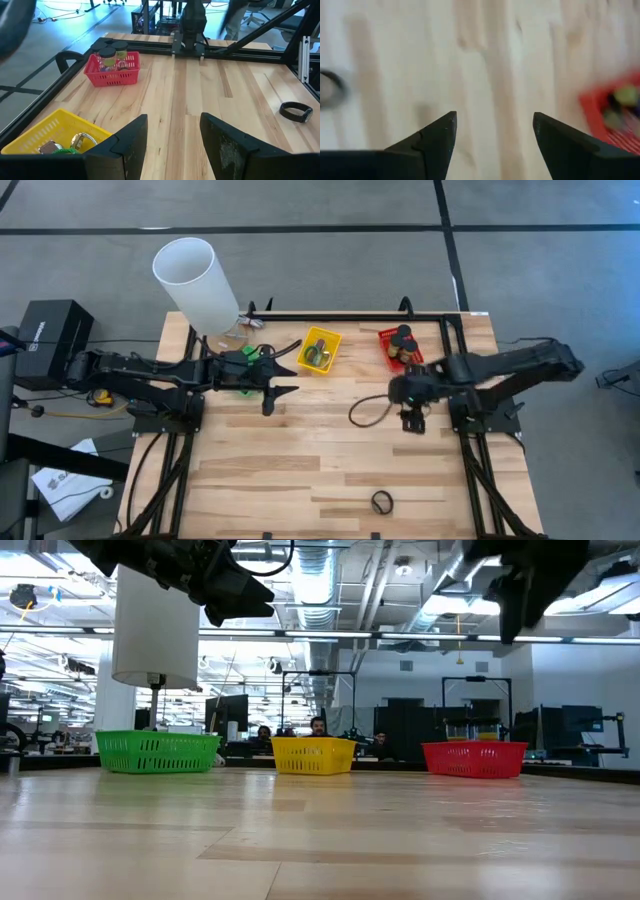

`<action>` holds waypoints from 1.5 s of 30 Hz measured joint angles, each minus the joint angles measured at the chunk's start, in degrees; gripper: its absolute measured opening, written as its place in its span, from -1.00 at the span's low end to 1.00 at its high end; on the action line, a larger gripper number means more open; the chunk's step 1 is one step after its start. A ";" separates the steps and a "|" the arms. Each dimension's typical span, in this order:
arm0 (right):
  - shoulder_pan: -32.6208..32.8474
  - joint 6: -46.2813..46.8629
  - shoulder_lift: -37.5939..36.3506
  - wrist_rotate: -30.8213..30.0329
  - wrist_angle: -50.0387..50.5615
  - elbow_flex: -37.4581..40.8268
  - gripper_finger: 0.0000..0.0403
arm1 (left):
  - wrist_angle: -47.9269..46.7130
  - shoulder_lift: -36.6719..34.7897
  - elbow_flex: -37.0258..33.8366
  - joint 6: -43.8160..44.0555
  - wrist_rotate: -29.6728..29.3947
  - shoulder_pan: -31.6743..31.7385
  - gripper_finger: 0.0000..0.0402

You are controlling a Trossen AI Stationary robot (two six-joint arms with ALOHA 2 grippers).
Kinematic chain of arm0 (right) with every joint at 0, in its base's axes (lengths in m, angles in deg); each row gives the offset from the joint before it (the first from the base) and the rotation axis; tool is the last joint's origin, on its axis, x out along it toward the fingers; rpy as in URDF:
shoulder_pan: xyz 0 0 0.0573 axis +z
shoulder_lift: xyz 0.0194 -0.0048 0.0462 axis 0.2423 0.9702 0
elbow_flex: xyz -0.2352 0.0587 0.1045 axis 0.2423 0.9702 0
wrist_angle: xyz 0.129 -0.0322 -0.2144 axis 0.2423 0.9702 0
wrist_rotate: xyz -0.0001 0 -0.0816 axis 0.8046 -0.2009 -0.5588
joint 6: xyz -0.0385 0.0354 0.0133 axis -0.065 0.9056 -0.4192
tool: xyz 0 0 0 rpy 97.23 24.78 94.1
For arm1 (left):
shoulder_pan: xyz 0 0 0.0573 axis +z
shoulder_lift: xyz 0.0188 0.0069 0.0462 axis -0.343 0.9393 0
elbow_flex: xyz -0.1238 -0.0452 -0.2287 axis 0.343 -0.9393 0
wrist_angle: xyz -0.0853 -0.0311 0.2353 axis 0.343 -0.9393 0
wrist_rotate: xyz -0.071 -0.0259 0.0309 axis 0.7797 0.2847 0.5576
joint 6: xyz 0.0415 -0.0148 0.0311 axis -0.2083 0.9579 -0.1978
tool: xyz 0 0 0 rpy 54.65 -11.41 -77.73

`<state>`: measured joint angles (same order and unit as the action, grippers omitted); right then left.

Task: Pick & Place Office items
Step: Put the black watch into the yellow bin

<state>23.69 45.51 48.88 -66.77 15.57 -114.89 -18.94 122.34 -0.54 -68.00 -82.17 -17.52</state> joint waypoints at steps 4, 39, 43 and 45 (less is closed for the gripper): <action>6.36 9.01 -3.74 -0.27 -11.42 5.47 0.26 | 0.00 0.00 0.00 1.30 0.00 -0.01 -0.12; 28.62 16.17 34.06 9.90 -41.93 7.01 -0.03 | 0.44 -0.02 -1.35 2.99 0.00 0.01 -0.12; 27.09 17.56 34.41 10.40 -41.67 6.94 -0.15 | 0.33 -0.02 -1.55 3.35 0.02 -0.01 -0.12; 26.36 19.33 34.45 10.50 -41.71 6.96 -0.21 | 0.26 -0.02 -1.55 5.18 0.24 -0.33 -0.12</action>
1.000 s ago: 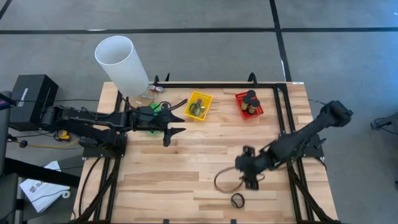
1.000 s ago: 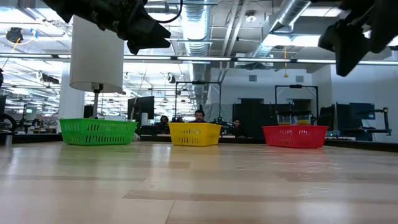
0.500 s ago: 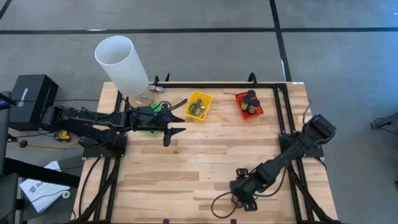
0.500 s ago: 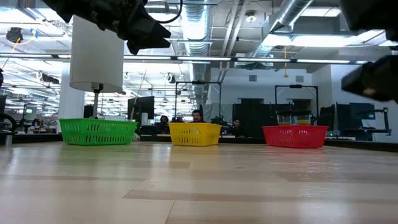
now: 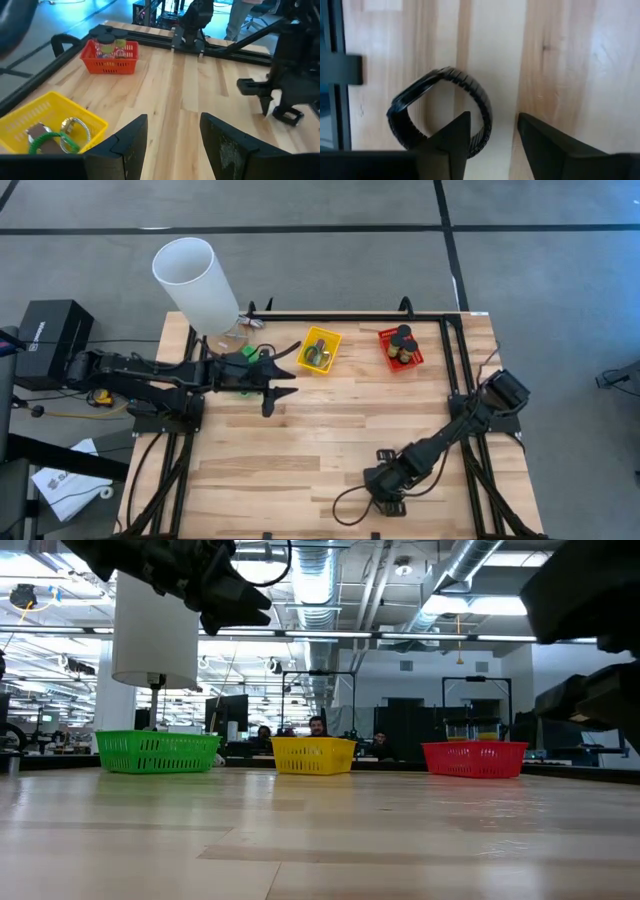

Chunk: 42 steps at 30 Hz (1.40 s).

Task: Pick & Place Office items
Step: Put the black watch into the yellow bin

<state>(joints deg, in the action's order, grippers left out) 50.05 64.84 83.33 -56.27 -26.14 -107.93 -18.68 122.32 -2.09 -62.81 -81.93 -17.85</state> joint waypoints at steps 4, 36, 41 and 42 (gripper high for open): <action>-0.82 2.43 0.07 0.49 -0.37 0.07 -0.29 | -0.05 0.00 0.00 0.91 0.07 -0.83 -0.12; -1.51 -4.35 0.87 -8.05 1.81 -4.05 -0.97 | -0.11 0.00 -0.07 -3.75 -0.02 -1.83 -0.12; -1.27 -4.76 0.85 -10.76 13.38 -9.00 -0.93 | -0.09 0.00 -0.07 -3.75 -0.02 -1.83 -0.12; -1.24 -4.76 0.85 -11.59 16.39 -10.17 -0.93 | -0.10 0.00 -0.07 -3.75 -0.02 -1.83 -0.12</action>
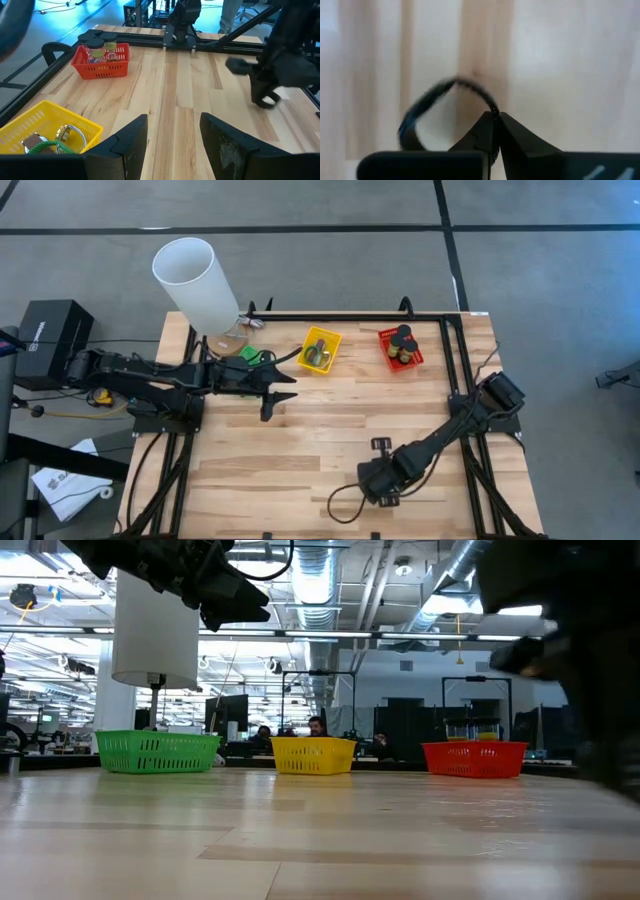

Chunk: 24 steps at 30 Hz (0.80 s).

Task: Pick & Place Office items
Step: Put the black watch into the yellow bin

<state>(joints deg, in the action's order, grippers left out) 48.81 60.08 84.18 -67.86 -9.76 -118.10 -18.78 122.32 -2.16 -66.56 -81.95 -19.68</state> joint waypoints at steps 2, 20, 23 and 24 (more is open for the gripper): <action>-0.08 0.02 -0.04 -2.75 5.53 -2.42 -0.95 | 0.01 0.00 0.00 0.00 -0.02 0.00 -0.12; -4.91 8.30 -0.31 -30.35 34.00 -11.59 -0.96 | 0.01 0.00 0.00 0.02 -0.02 0.02 -0.12; -6.06 11.91 -0.31 -34.24 39.09 -11.59 -0.95 | 0.01 0.00 0.00 0.02 -0.02 0.02 -0.12; -6.47 13.47 -0.31 -35.57 40.93 -11.59 -0.94 | 0.01 0.00 0.00 0.02 -0.02 0.02 -0.12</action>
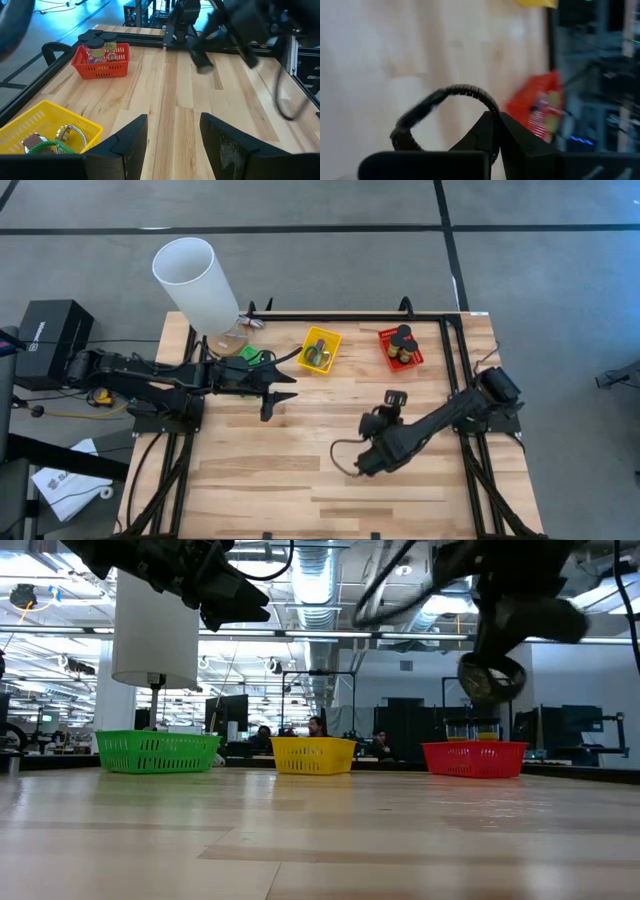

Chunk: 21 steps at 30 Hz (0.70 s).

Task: Pick & Place Office items
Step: Put the black watch into the yellow bin

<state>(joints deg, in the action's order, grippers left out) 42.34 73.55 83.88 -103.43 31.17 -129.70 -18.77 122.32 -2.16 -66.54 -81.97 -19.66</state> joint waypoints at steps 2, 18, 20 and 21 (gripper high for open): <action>-0.82 3.05 0.00 -2.60 4.02 0.00 -0.94 | 0.02 0.00 0.00 0.00 0.00 -0.01 -0.12; -11.70 -3.02 -24.41 -10.29 -22.03 28.33 -0.97 | 0.29 0.00 -0.02 0.00 -0.45 0.00 -0.12; -14.23 -9.95 -29.09 -10.10 -34.44 33.96 -0.97 | 0.57 0.00 -0.02 0.00 -1.57 0.01 -0.12; -15.59 -14.16 -30.87 -9.73 -41.62 36.23 -0.97 | 0.59 0.01 -0.02 0.00 -2.57 -0.01 -0.12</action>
<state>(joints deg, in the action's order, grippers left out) 26.75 59.39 53.00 -113.16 -10.45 -93.47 -18.18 122.33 -2.18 -66.54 -84.54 -19.67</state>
